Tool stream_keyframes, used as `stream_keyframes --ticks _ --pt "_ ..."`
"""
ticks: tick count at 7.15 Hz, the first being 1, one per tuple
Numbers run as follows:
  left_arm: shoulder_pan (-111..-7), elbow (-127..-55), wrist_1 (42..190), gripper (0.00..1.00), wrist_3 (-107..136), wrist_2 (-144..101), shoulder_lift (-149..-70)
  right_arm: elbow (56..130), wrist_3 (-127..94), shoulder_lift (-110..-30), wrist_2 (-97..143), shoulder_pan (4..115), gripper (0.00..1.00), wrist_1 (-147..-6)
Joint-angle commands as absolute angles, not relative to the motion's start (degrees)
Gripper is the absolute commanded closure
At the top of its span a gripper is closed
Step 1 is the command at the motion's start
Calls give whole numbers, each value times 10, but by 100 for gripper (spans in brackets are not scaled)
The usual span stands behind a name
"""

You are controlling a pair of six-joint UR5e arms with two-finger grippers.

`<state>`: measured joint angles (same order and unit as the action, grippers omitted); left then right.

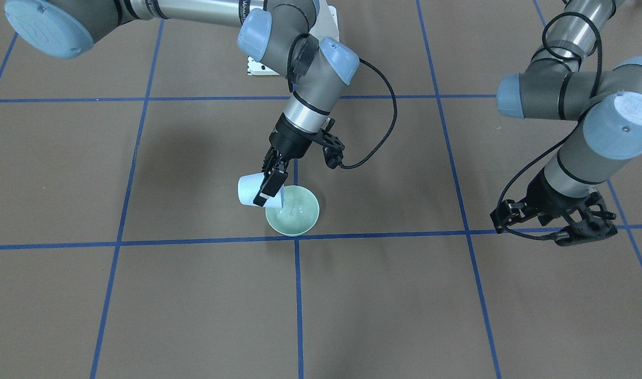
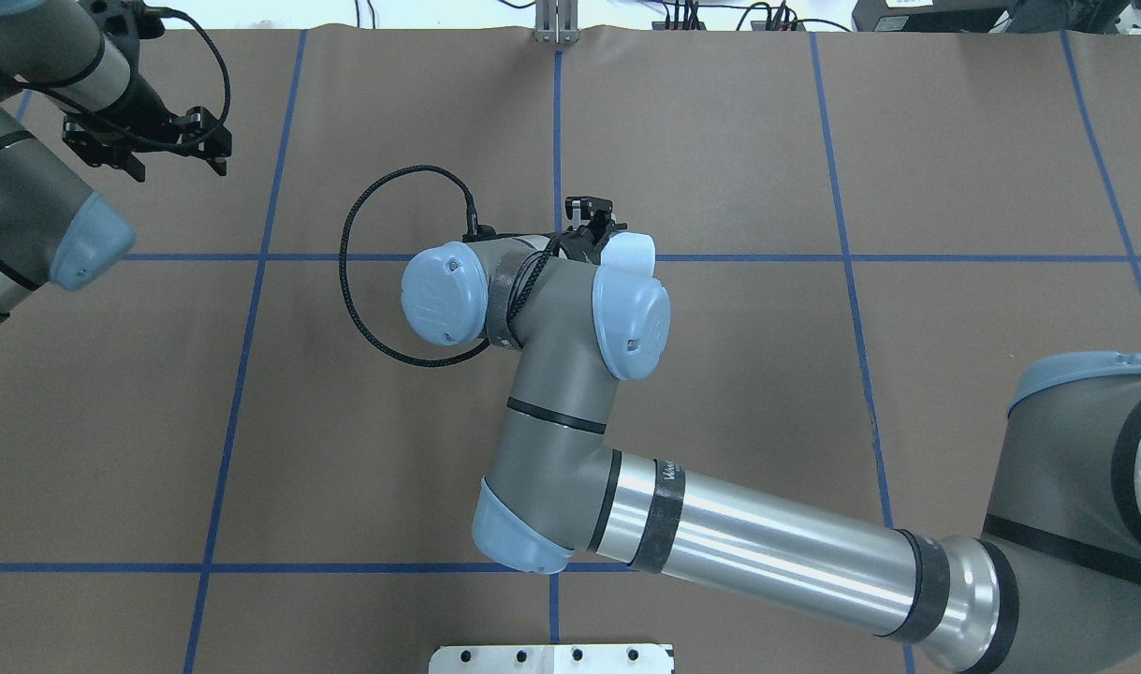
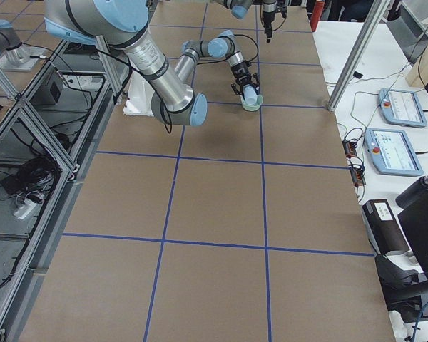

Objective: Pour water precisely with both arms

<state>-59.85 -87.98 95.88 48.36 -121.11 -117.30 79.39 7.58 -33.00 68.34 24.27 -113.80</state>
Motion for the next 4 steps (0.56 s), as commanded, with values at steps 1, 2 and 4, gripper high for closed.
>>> stream_keyframes --ticks 1,2,4 --pt "-599 -880 959 0 484 -1211 -1173 849 -17 -378 728 252 100 -1054" --pt "-599 -881 960 0 484 -1211 -1173 926 -47 -428 743 264 100 -1037" --pt "-599 -885 960 0 487 -1211 -1172 1049 -164 -509 802 302 100 -980"
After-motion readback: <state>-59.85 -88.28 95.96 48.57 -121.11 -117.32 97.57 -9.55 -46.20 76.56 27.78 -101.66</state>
